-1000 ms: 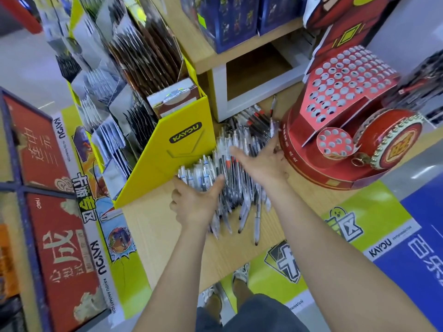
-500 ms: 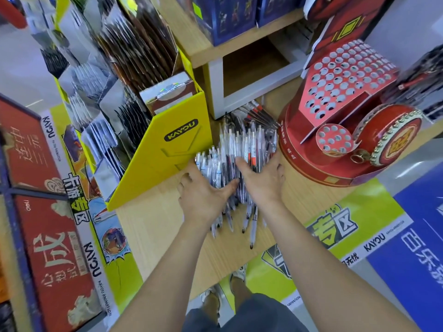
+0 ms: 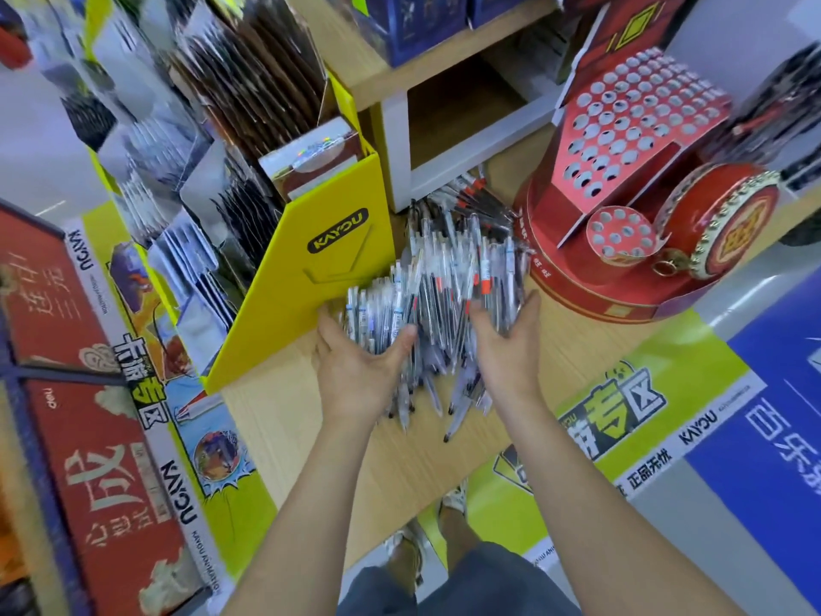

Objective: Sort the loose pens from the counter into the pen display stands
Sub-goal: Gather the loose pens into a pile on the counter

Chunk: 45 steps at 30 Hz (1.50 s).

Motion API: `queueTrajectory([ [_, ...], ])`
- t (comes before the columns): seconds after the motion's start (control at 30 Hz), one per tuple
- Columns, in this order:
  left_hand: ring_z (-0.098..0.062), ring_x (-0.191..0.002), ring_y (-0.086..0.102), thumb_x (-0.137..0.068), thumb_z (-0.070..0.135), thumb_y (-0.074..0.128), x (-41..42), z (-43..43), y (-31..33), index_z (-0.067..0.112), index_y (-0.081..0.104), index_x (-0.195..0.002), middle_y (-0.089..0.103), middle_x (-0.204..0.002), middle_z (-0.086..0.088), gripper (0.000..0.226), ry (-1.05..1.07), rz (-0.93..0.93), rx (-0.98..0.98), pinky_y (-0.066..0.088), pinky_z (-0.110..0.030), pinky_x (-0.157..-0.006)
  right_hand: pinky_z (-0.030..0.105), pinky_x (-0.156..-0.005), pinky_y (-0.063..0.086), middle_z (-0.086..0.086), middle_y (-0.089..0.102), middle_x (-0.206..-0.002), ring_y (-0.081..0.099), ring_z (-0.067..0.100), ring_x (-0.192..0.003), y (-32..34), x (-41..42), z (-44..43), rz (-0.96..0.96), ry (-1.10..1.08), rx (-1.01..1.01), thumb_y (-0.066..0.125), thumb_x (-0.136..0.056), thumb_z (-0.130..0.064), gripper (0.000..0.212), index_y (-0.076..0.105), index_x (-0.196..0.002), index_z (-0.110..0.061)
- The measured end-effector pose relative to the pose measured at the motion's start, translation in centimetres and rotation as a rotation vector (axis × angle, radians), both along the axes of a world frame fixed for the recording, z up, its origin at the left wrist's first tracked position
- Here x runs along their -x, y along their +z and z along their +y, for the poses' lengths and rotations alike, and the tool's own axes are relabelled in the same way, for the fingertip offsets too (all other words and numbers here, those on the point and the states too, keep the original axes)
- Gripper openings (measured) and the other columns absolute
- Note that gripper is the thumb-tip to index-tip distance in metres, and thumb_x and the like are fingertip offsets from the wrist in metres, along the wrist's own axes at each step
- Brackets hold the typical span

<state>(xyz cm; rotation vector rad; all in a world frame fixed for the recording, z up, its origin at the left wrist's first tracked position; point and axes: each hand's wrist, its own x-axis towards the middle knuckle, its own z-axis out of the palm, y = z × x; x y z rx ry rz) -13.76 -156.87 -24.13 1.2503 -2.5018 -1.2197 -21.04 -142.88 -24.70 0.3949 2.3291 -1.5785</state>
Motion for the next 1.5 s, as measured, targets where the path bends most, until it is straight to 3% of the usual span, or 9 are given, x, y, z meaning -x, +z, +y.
queueTrajectory([
  [0.3, -0.032, -0.139, 0.028, -0.066, 0.08, 0.051, 0.6, 0.6, -0.3, 0.01, 0.021, -0.149, 0.035, -0.151, -0.01, 0.113, 0.044, -0.018, -0.023, 0.031, -0.045, -0.111, 0.021, -0.116, 0.012, -0.006, 0.019, -0.161, 0.016, 0.005, -0.146, -0.9, -2.0, -2.3, 0.162, -0.125, 0.073, 0.063, -0.092, -0.032, 0.08, 0.016, -0.156, -0.019],
  [0.6, -0.029, -0.133, 0.041, -0.068, 0.076, 0.062, 5.3, 1.6, 0.6, 0.009, 0.026, -0.143, 0.042, -0.146, -0.012, 0.107, 0.035, -0.006, -0.077, 0.039, -0.038, -0.103, 0.023, -0.112, 0.023, -0.018, 0.034, -0.135, 0.028, -0.004, -0.129, -1.1, -1.1, -2.7, 0.169, -0.134, 0.135, 0.064, -0.089, -0.048, 0.075, 0.032, -0.15, -0.02],
  [0.73, -0.024, -0.135, 0.04, -0.067, 0.071, 0.068, 5.9, 1.5, 1.3, 0.012, 0.025, -0.144, 0.041, -0.148, -0.006, 0.105, -0.012, 0.022, -0.104, 0.035, -0.028, -0.099, 0.02, -0.11, 0.024, -0.011, 0.037, -0.144, 0.032, -0.001, -0.131, -1.0, -1.1, -2.5, 0.204, -0.095, 0.132, 0.06, -0.093, -0.042, 0.064, 0.035, -0.148, -0.02],
  [1.0, -0.02, -0.131, 0.044, -0.068, 0.065, 0.072, 6.6, 1.5, 2.1, 0.016, 0.023, -0.146, 0.045, -0.144, -0.002, 0.104, -0.116, 0.02, -0.134, 0.034, -0.022, -0.094, 0.023, -0.116, 0.013, -0.003, 0.025, -0.155, 0.017, -0.004, -0.134, -0.7, -1.4, -2.3, 0.146, -0.073, 0.183, 0.045, -0.101, -0.036, 0.061, 0.02, -0.154, -0.018],
  [1.1, -0.017, -0.125, 0.048, -0.068, 0.066, 0.072, 6.5, 1.4, 2.0, 0.016, 0.028, -0.144, 0.051, -0.137, 0.002, 0.101, -0.139, -0.01, -0.083, 0.036, -0.02, -0.091, 0.029, -0.119, 0.016, -0.014, 0.023, -0.153, 0.019, -0.003, -0.139, -0.5, -1.4, -1.8, 0.133, -0.059, 0.215, 0.055, -0.097, -0.038, 0.072, 0.014, -0.154, -0.026],
  [1.2, -0.022, -0.124, 0.052, -0.061, 0.078, 0.065, 6.4, 1.1, 1.5, 0.017, 0.039, -0.14, 0.056, -0.135, -0.001, 0.102, -0.108, -0.036, -0.046, 0.044, -0.032, -0.099, 0.033, -0.116, 0.026, -0.028, 0.033, -0.144, 0.033, -0.012, -0.131, 0.2, -0.9, -0.7, 0.11, -0.184, 0.325, 0.067, -0.086, -0.035, 0.083, 0.014, -0.15, -0.039],
  [1.33, -0.029, -0.131, 0.044, -0.065, 0.076, 0.064, 6.7, 1.6, 1.4, 0.01, 0.033, -0.143, 0.047, -0.143, -0.009, 0.106, -0.063, -0.087, -0.015, 0.04, -0.037, -0.102, 0.037, -0.114, 0.032, -0.005, 0.034, -0.153, 0.036, 0.01, -0.138, 0.9, 1.1, 1.2, 0.018, -0.312, 0.402, 0.064, -0.09, -0.039, 0.076, 0.021, -0.152, -0.031],
  [1.43, -0.032, -0.13, 0.045, -0.067, 0.076, 0.063, 6.9, 1.8, 1.6, 0.009, 0.03, -0.143, 0.048, -0.142, -0.012, 0.107, -0.06, -0.111, 0.007, 0.041, -0.038, -0.098, 0.024, -0.099, 0.043, -0.012, 0.062, -0.116, 0.057, 0.004, -0.107, 1.2, 3.1, 2.1, 0.037, -0.227, 0.24, 0.065, -0.09, -0.039, 0.032, 0.059, -0.121, -0.031],
  [1.5, -0.033, -0.129, 0.045, -0.067, 0.076, 0.063, 7.0, 1.8, 1.6, 0.008, 0.03, -0.143, 0.048, -0.142, -0.012, 0.106, -0.051, -0.117, -0.002, 0.042, -0.038, -0.098, 0.014, -0.075, 0.045, -0.018, 0.064, -0.083, 0.059, 0.001, -0.08, 1.3, 4.1, 2.5, 0.072, -0.143, 0.081, 0.066, -0.089, -0.039, 0.007, 0.061, -0.086, -0.036],
])
